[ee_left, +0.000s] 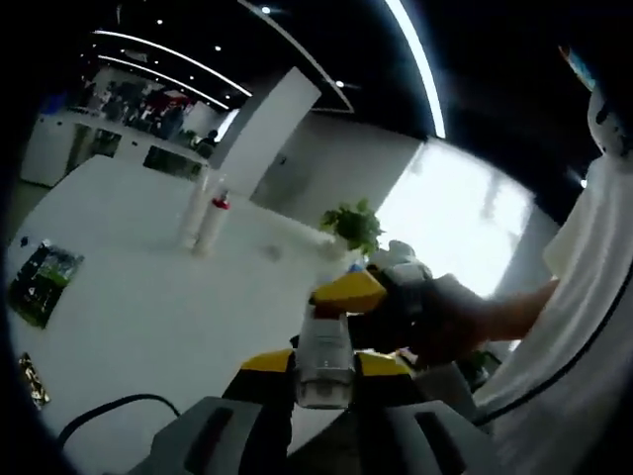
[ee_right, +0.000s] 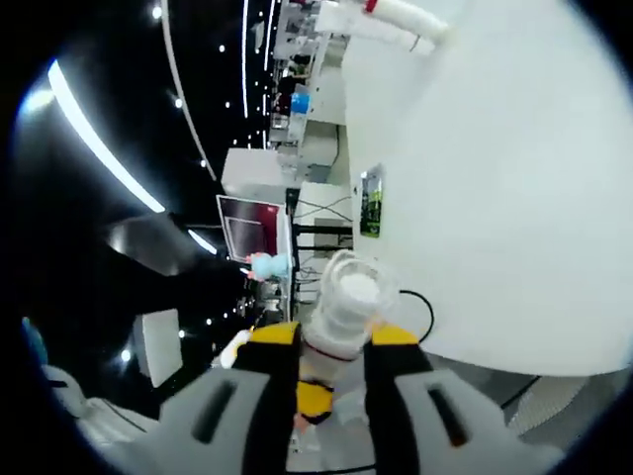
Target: Arrange the skincare products in the storage area until every visible bottle or jar stands upright without overlapping.
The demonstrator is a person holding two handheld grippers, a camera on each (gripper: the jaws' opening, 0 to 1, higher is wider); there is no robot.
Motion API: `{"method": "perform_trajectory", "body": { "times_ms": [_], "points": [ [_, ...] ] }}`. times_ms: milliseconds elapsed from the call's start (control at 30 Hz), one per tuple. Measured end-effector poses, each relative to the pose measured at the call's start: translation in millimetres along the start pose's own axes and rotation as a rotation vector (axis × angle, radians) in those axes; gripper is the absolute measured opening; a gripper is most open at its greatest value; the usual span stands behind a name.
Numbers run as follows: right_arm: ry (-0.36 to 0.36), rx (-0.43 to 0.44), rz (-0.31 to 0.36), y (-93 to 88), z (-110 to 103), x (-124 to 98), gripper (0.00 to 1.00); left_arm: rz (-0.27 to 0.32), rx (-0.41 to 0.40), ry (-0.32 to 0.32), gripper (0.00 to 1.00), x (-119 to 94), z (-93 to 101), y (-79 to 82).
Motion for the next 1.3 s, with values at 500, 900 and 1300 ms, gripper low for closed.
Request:
{"method": "perform_trajectory", "body": {
  "times_ms": [500, 900, 1300],
  "points": [
    [0.016, -0.601, -0.335, -8.6, -25, -5, 0.21, 0.067, -0.258, -0.2, 0.28, 2, 4.0, 1.1],
    [0.118, -0.714, -0.5, -20.0, -41, -2, 0.22, 0.082, -0.221, -0.358, 0.26, 0, 21.5, 2.5],
    [0.037, -0.711, -0.437, -10.3, -40, 3, 0.31, 0.054, -0.081, -0.204, 0.24, 0, 10.8, -2.0]
  ]
}}
Point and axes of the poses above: the point that each gripper's makers call its tool centre point, and the gripper's own axes: x roughly forward along the fingers, z roughly to its right, y roughly out of its top, the point moved 8 cm from there along -x, roughly backward along the fingers, and after that the axes turned 10 degrees about x, right-handed, at the moved point
